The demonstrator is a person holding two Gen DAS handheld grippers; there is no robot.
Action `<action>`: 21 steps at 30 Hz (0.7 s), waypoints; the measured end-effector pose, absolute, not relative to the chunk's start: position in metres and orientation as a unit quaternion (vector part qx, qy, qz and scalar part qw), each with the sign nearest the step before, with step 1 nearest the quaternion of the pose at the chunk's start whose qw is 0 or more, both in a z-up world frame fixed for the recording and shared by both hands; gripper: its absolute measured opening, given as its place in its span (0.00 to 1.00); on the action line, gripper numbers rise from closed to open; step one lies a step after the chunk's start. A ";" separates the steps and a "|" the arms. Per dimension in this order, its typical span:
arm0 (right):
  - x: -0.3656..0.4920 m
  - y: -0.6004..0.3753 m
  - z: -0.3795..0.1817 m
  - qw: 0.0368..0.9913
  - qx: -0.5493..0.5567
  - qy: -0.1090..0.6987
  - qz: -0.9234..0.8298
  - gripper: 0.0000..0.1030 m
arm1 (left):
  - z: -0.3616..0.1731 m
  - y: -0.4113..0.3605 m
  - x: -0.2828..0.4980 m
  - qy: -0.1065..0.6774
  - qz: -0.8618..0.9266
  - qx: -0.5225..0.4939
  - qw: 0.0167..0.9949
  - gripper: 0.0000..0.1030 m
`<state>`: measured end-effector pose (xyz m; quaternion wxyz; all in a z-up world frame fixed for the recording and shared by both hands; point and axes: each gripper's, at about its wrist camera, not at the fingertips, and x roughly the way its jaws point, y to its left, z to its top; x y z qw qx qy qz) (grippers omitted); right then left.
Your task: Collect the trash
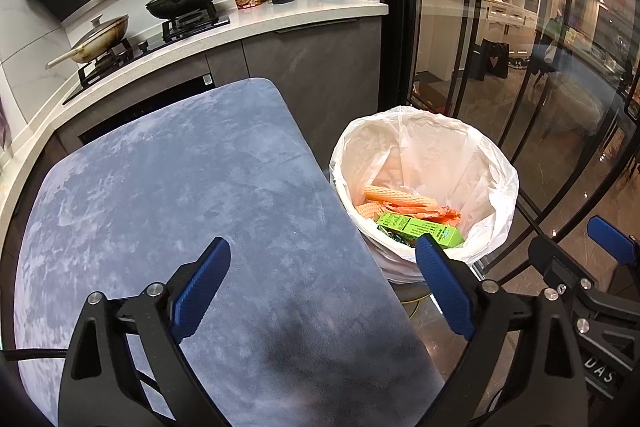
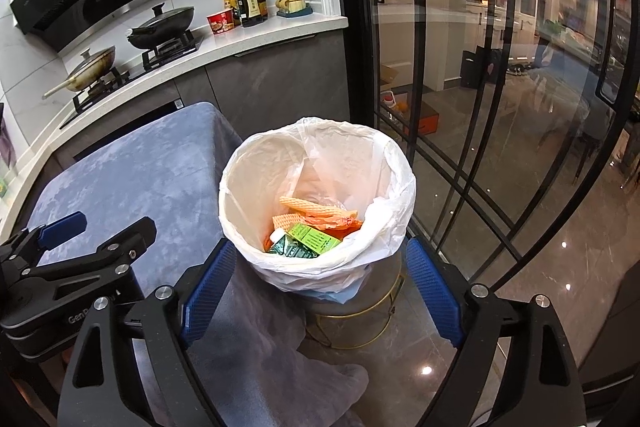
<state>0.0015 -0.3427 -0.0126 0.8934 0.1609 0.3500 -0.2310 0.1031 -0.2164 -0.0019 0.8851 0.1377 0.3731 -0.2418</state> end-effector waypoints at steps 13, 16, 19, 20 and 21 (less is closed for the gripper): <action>0.001 -0.345 -0.018 0.890 0.156 0.359 -0.236 0.83 | -0.007 -0.215 0.103 0.383 -0.238 0.137 0.882 0.89; 0.001 -0.345 -0.018 0.889 0.157 0.360 -0.234 0.83 | -0.008 -0.215 0.103 0.384 -0.237 0.137 0.882 0.89; 0.000 -0.345 -0.019 0.889 0.159 0.360 -0.233 0.83 | -0.008 -0.215 0.102 0.385 -0.237 0.137 0.881 0.89; 0.001 -0.346 -0.019 0.889 0.159 0.361 -0.233 0.83 | -0.009 -0.216 0.102 0.385 -0.237 0.137 0.881 0.89; 0.000 -0.345 -0.019 0.889 0.159 0.361 -0.233 0.84 | -0.009 -0.216 0.102 0.385 -0.237 0.137 0.881 0.89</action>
